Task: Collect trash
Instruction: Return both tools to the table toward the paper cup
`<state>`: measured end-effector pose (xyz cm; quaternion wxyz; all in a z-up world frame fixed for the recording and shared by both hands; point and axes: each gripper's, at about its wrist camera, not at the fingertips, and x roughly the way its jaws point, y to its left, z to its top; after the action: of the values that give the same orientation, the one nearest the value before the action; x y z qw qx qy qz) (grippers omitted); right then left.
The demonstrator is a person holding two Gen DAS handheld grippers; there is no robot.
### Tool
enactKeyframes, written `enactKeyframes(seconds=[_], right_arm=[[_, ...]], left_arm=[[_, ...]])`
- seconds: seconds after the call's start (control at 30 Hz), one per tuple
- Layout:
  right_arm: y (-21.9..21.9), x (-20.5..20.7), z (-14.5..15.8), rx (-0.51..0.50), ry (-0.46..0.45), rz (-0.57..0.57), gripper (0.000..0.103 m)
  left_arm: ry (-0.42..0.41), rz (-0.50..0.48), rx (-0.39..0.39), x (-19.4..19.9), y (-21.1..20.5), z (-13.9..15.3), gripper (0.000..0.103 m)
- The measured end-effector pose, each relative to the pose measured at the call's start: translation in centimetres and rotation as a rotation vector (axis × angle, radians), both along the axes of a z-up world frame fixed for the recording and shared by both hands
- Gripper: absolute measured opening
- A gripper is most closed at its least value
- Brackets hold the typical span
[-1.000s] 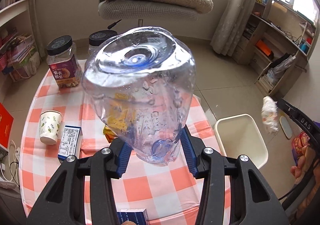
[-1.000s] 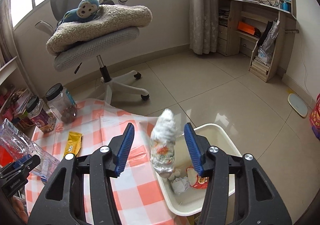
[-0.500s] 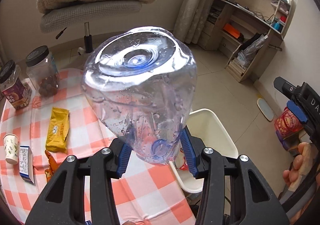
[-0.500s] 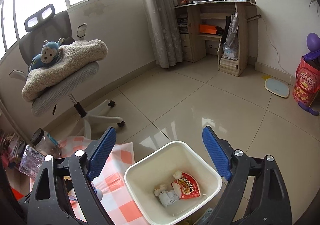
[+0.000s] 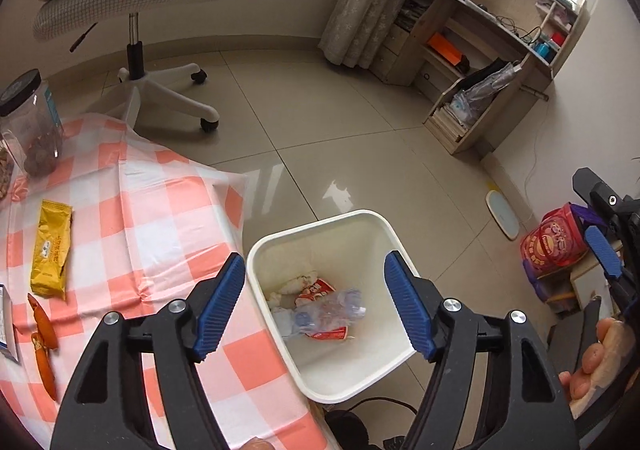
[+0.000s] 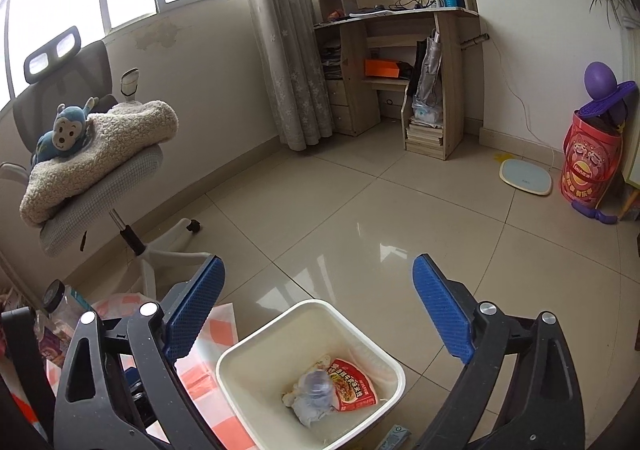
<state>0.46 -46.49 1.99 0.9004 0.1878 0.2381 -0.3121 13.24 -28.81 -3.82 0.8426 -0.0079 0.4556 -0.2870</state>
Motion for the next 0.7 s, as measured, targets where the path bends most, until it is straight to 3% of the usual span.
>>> enactKeyframes(seconds=[0.27,0.4,0.47,0.7], right_arm=[[4.4,1.8,0.0,-0.139,0.055,0.056,0.096],[7.5,3.0,-0.2,-0.220,0.080,0.091,0.096],[9.0,3.5,-0.4,-0.258,0.094,0.100,0.096],[13.9,5.3,-0.9,-0.312,0.105,0.168,0.096]], left_arm=[[-0.207,0.130,0.107,-0.8,4.4,2.7,0.076],[-0.310,0.222,0.141,-1.2,7.0,4.0,0.090],[-0.361,0.272,0.155,-1.5,8.5,4.5,0.092],[-0.454,0.394,0.235,-1.7,12.5,4.9,0.096]])
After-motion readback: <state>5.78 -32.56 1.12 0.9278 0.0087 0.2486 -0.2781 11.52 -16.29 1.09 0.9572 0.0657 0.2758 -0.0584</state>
